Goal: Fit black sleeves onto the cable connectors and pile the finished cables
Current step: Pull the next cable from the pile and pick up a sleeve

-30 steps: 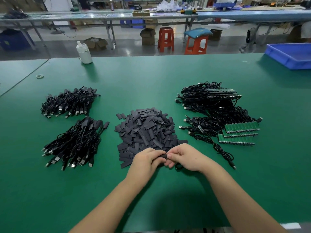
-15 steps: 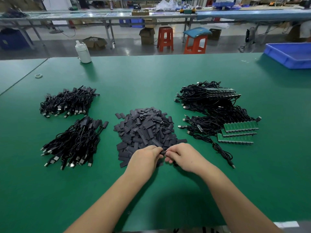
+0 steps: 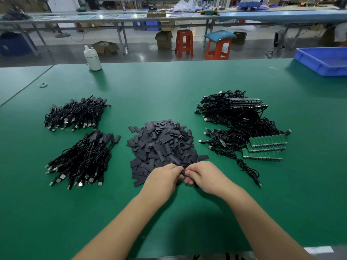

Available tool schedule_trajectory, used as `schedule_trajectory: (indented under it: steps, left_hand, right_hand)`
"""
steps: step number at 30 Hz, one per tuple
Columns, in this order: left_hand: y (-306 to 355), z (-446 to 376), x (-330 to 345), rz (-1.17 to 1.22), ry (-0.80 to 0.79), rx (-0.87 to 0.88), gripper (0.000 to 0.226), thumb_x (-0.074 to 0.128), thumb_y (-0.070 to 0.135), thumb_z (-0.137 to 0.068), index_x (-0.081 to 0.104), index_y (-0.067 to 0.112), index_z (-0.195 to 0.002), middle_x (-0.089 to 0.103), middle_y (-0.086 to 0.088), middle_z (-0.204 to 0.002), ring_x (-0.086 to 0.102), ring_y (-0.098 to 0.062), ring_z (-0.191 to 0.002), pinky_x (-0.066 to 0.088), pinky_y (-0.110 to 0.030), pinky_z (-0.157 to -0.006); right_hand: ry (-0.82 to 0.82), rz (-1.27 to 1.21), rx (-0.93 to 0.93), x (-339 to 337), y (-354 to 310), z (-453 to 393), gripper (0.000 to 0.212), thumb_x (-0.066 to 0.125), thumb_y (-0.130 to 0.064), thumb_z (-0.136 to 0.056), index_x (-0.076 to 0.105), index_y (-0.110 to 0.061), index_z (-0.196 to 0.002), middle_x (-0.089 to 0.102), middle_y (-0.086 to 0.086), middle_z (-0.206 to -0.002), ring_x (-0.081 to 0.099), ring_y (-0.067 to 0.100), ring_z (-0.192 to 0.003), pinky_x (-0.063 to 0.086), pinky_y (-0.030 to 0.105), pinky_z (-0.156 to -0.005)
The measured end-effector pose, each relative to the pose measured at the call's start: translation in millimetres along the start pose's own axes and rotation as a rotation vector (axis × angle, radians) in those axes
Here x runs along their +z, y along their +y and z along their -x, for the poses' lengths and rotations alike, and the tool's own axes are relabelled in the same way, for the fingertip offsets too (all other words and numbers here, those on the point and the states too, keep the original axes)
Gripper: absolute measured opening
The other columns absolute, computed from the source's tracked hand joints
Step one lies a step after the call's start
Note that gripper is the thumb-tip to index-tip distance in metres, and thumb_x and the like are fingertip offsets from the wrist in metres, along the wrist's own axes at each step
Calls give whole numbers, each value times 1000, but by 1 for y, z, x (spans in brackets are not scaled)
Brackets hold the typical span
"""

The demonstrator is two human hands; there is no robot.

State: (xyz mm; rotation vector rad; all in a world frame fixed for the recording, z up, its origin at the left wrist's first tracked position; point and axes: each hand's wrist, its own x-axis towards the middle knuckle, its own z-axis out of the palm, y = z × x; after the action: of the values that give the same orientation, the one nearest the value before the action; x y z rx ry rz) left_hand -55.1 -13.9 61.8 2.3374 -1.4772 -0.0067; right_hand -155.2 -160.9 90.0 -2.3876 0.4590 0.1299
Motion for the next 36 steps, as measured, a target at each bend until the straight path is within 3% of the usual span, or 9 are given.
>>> schedule_trajectory:
  steps: [6, 15, 18, 21, 24, 26, 30, 34, 36]
  left_hand:
    - [-2, 0, -1, -43, -29, 15, 22, 47, 31, -102, 60, 21, -115, 63, 1, -106, 62, -27, -94, 48, -37, -80]
    - [-6, -1, -5, -53, -2, 111, 28, 48, 29, -101, 59, 21, -125, 64, 0, -113, 62, -24, -101, 49, -36, -83]
    - [-1, 0, -10, 193, 155, 26, 38, 62, 24, -95, 58, 22, -133, 64, 6, -119, 62, -7, -99, 48, -20, -91]
    - [6, 1, -16, 653, 212, -266, 42, 71, 22, -89, 60, 33, -127, 69, 17, -89, 57, 7, -72, 44, -5, -74]
    - [12, 0, -18, 927, 82, -354, 23, 64, 26, -94, 69, 28, -117, 74, 17, -100, 67, 0, -95, 52, -22, -91]
    - [18, 1, -18, 1003, 9, -330, 20, 60, 27, -96, 71, 29, -113, 74, 13, -106, 66, -2, -102, 49, -23, -96]
    - [28, 3, -10, 1186, -30, -357, 20, 67, 17, -93, 72, 23, -111, 73, -6, -97, 63, -11, -87, 50, -34, -94]
    - [26, 2, -10, 1154, 42, -376, 6, 71, 19, -89, 75, 21, -93, 66, -2, -80, 54, -16, -75, 52, -50, -83]
    - [23, 2, -15, 1165, 48, -373, 5, 72, 17, -89, 75, 21, -89, 65, 0, -75, 52, -15, -70, 51, -40, -73]
  right_hand:
    - [-10, -15, -6, -1, 2, 0, 26, 49, -24, -101, 73, -19, -90, 75, -9, -78, 67, 2, -69, 54, 27, -81]
    - [-8, -146, -21, -1, 1, 2, 20, 55, -21, -99, 73, -18, -91, 75, -5, -75, 68, 5, -66, 54, 22, -69]
    - [38, -381, 41, -6, 0, 2, 18, 59, -17, -97, 75, -12, -89, 73, -1, -74, 63, 8, -61, 55, 28, -67]
    - [108, -789, 78, -14, -6, 5, 13, 64, -11, -95, 75, -3, -95, 69, 1, -74, 62, 12, -63, 57, 27, -61]
    - [161, -1022, 78, -21, -13, 4, 11, 66, -9, -93, 73, -1, -98, 69, 5, -70, 66, 14, -65, 60, 29, -65]
    - [202, -1079, 74, -23, -18, 2, 12, 69, -8, -91, 72, -1, -100, 70, 8, -73, 69, 18, -69, 61, 31, -71]
    - [262, -1140, 55, -22, -26, -1, 15, 66, -3, -92, 67, -1, -106, 75, 11, -81, 70, 17, -71, 61, 28, -69]
    - [308, -1201, 29, -19, -31, -2, 7, 62, -2, -94, 66, -4, -99, 76, 13, -85, 72, 19, -74, 60, 27, -67]
    - [317, -1202, 30, -18, -32, -3, 7, 61, -2, -95, 64, -6, -100, 76, 14, -89, 73, 20, -77, 61, 27, -70]
